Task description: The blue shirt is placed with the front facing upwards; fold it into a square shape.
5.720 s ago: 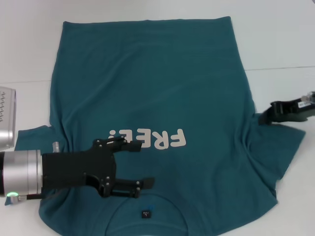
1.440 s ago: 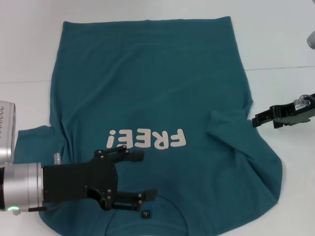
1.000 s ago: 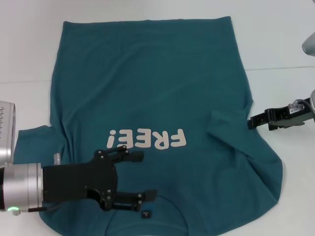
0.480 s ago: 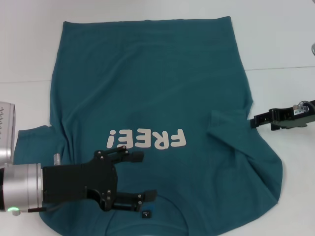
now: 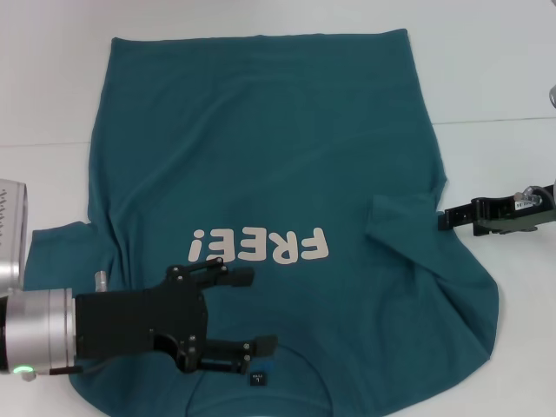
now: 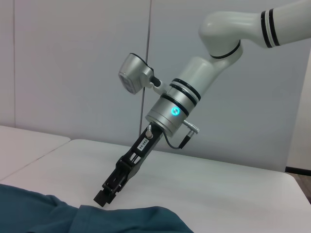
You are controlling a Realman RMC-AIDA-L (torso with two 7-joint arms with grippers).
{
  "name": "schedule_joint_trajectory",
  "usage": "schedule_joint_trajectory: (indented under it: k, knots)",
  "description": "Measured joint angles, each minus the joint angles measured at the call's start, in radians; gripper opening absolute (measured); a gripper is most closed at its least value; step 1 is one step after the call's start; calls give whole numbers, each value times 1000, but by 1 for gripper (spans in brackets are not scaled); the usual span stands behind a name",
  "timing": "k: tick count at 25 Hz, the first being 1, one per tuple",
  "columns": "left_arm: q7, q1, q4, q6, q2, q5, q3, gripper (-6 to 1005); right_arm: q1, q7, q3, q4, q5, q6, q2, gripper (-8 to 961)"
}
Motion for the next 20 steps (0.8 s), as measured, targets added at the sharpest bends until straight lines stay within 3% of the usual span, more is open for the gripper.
schedule_joint_trajectory:
  k: [20]
  knots:
    - [4,1,1,-2,0,2,0,937,7,-54,6,51,74,44,5,732]
